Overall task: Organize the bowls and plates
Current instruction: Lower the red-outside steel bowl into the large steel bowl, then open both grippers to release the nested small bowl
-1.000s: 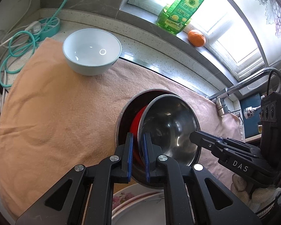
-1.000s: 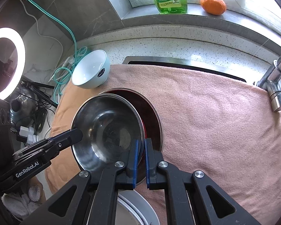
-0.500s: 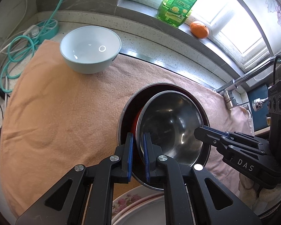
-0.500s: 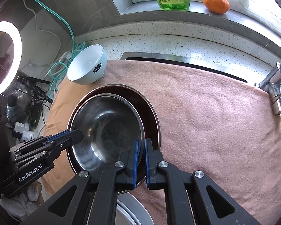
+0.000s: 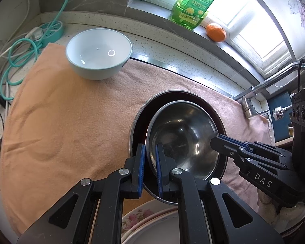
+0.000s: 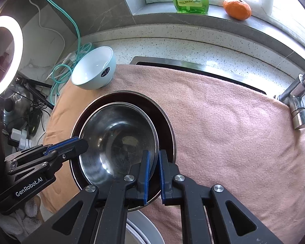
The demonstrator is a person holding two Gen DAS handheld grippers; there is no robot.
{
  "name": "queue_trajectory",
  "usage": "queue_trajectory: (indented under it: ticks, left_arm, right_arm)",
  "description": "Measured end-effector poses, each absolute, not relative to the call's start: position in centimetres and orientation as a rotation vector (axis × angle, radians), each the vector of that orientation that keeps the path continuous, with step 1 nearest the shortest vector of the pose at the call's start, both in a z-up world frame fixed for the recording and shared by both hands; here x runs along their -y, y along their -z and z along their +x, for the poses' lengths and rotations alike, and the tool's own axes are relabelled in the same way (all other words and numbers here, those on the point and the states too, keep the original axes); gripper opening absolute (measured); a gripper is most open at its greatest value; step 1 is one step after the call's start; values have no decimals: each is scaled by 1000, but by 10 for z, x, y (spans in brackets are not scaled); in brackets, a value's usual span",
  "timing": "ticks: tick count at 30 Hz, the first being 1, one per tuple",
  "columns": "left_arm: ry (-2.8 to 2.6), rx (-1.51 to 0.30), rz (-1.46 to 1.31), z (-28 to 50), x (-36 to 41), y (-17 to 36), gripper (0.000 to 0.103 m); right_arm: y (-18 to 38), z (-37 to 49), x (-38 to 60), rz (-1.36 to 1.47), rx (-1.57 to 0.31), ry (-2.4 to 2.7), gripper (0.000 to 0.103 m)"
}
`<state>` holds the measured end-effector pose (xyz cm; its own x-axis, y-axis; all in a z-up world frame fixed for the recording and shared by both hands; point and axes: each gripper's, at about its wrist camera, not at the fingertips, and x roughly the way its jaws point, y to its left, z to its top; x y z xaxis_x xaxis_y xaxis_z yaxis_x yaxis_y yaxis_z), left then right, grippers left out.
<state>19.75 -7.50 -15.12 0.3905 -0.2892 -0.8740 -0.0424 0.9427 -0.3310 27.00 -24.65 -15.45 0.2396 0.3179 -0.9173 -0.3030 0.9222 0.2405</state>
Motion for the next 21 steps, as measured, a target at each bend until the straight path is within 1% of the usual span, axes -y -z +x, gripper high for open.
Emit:
queue_trajectory:
  ticks: [8, 21]
  left_arm:
    - [176, -1133, -349, 191, 70, 139, 9]
    - [215, -1076, -364, 167, 55, 114, 9]
  right_arm:
    - [142, 266, 255, 39, -1226, -409, 10]
    - [105, 235, 269, 107, -1132, -389, 10]
